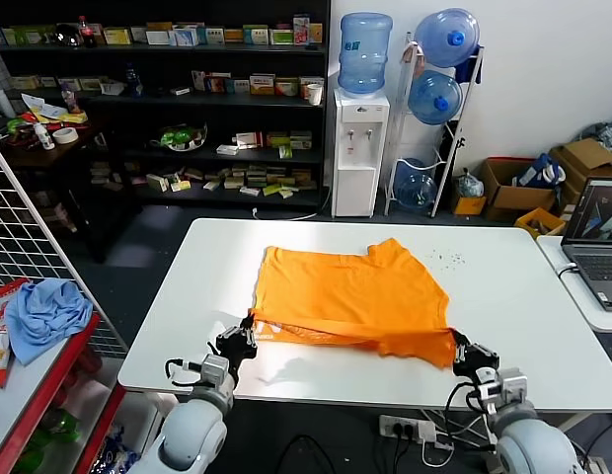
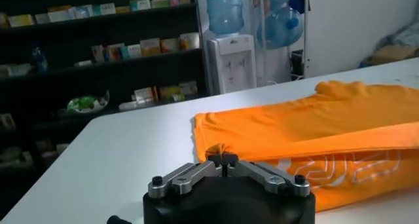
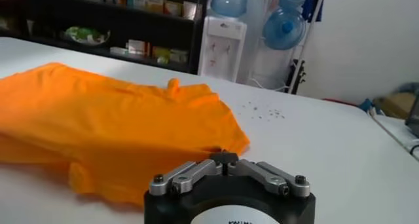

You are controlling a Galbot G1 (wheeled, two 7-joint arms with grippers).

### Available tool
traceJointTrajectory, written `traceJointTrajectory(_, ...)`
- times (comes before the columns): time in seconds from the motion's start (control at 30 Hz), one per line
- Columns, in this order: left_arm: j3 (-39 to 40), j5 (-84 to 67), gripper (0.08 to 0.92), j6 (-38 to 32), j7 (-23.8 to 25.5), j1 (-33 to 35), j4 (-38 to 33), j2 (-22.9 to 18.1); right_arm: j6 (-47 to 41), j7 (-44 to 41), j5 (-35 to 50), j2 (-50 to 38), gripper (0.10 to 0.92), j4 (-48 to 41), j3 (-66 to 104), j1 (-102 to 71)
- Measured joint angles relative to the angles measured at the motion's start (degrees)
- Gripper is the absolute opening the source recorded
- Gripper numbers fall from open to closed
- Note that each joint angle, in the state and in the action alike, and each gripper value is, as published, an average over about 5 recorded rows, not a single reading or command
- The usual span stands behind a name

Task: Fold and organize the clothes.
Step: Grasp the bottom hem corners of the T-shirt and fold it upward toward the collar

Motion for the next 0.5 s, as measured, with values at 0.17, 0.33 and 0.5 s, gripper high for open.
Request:
traceJointTrajectory(0.17,1.19,-0.38,0.102,-0.39,0.74,-4.48,4.74,-0.62,-0.28,-0.37,0.06,0.46,0.151,-5.48,-2.91,5.69)
traceJointTrajectory(0.33,1.83,-0.62,0.179,-1.14,1.52,-6.98,8.02,-0.77,-0.96,-0.62,0.21,0.81,0.282,-8.45,-4.89,8.82)
traceJointTrajectory(0.5,1.77,-1.52,0.326,-1.14,1.42,-7.23,8.64,-0.03,-2.62,-0.83,0.88,-0.08,0.42,-7.89,-5.46,8.79)
